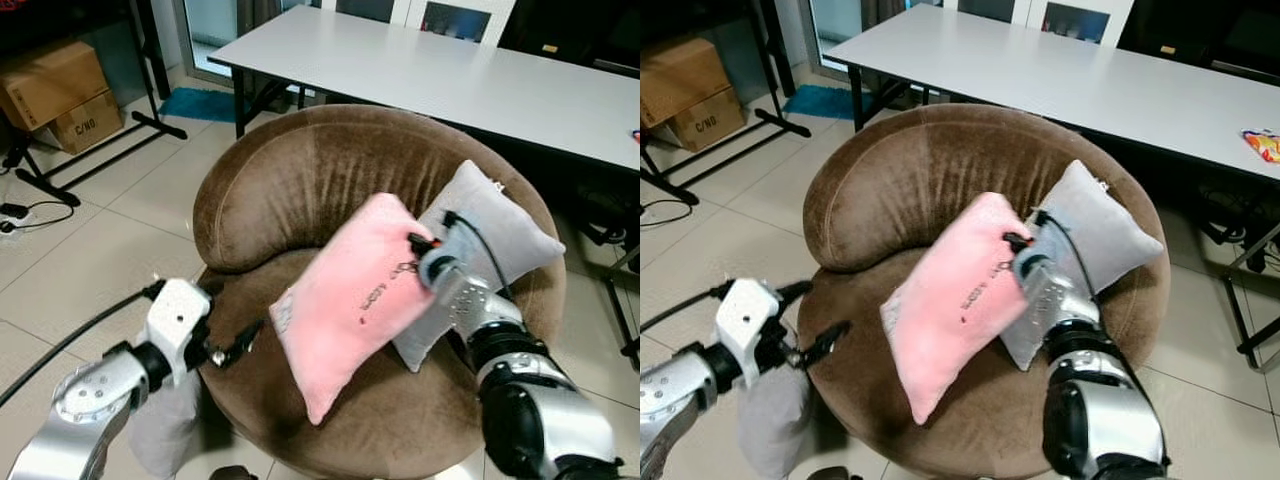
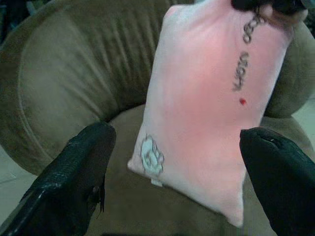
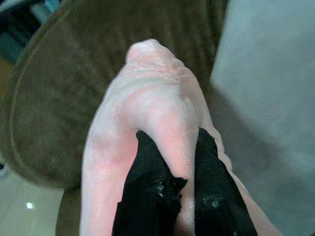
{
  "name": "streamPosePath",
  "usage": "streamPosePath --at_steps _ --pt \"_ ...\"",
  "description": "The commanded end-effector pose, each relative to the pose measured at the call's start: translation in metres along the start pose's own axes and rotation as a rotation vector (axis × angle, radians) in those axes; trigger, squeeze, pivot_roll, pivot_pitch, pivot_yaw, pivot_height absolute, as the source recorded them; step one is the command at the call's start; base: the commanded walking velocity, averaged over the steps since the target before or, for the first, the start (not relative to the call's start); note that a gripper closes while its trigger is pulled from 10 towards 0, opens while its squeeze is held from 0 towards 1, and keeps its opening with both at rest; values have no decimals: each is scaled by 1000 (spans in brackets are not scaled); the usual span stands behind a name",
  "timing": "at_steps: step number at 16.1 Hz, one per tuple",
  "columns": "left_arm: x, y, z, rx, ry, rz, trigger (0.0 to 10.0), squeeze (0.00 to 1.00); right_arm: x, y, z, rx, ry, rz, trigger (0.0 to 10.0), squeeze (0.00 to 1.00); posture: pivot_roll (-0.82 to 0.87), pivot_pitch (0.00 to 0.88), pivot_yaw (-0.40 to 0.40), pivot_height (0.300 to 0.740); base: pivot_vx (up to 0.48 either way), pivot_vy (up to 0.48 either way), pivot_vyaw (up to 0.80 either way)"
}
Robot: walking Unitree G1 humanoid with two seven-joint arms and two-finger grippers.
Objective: Move the pillow to the sofa from floor
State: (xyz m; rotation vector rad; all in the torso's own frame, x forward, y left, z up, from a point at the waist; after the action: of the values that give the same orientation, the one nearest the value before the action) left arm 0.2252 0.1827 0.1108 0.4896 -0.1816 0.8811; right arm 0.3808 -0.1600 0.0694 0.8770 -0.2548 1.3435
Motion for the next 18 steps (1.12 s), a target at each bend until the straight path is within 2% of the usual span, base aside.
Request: streamPosePath --at_steps 1,18 --pt "2 3 7 -24 -17 0 10000 0 7 -1 34 -134 -36 42 10000 0 86 0 -78 740 0 0 0" --pt "2 3 7 -23 -17 -1 10000 0 6 -1 36 -142 -40 43 10000 0 86 0 -78 740 0 0 0"
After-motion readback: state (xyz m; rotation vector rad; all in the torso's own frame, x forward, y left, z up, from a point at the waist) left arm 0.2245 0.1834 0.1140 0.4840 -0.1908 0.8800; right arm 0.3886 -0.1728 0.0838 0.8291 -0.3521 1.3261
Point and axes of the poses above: a point about 5 cm out from each wrist's last joint towards the gripper, its own y axis pointing back from the gripper into the wrist, its own z axis along the axis of the wrist's last joint, x = y × z, the point moved 2 cm from there along -y, pointing out of the wrist towards the gripper, and after that the axes turned 12 degrees about -y, right-handed, at the moved point
